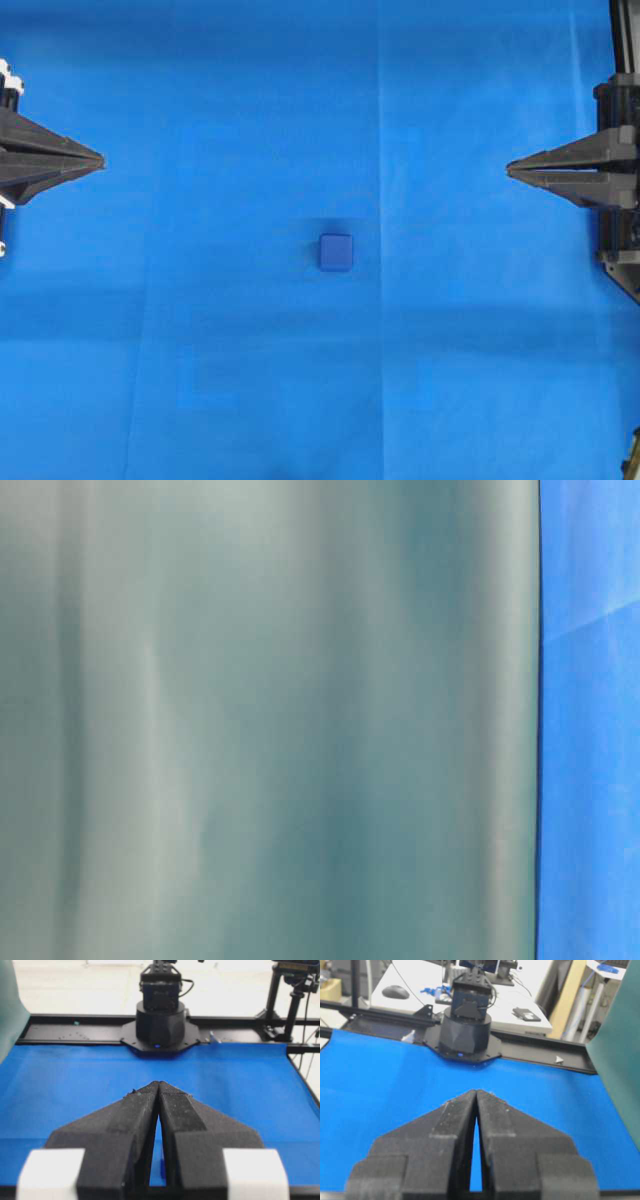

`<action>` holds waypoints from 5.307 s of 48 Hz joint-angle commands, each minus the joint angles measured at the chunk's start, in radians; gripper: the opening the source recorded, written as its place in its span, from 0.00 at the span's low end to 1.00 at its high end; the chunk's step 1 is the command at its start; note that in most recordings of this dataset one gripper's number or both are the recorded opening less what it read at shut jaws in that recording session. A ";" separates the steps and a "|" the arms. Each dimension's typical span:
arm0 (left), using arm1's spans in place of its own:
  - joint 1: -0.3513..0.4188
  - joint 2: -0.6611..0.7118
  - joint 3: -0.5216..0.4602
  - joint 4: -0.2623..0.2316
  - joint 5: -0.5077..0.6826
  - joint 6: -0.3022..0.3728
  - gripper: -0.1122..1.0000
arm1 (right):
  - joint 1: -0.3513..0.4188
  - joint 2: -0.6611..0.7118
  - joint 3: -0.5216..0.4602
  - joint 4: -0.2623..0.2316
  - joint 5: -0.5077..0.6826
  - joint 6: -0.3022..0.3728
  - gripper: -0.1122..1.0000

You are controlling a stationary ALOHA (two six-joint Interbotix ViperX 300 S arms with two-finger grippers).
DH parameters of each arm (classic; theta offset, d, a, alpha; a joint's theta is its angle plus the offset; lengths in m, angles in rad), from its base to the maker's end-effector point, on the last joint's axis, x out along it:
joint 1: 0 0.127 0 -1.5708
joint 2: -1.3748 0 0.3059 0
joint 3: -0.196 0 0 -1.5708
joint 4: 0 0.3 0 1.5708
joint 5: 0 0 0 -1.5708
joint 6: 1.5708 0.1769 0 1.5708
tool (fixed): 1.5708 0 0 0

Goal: Handover the blue block to the right arm after grasping it with the left arm, then place it in the designated position.
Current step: 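Open both grippers wide at their start positions, then move the open left gripper toward the blue cube, then lower the left gripper around the blue cube and close it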

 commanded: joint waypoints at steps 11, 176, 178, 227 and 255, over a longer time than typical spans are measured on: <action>0.000 -0.020 -0.012 0.002 0.029 -0.003 0.10 | -0.009 0.005 -0.026 -0.003 0.029 -0.002 0.05; -0.005 0.951 -0.850 0.005 0.420 -0.025 0.92 | -0.014 0.006 -0.044 0.009 0.089 0.035 0.98; -0.003 0.962 -0.881 0.005 0.485 -0.028 0.92 | -0.014 0.006 -0.044 0.009 0.091 0.037 0.98; -0.018 1.078 -1.218 0.008 1.135 -0.052 0.92 | -0.014 0.009 -0.051 0.009 0.127 0.037 0.98; -0.018 1.078 -1.220 0.009 1.135 -0.043 0.92 | -0.014 0.011 -0.051 0.009 0.127 0.037 0.98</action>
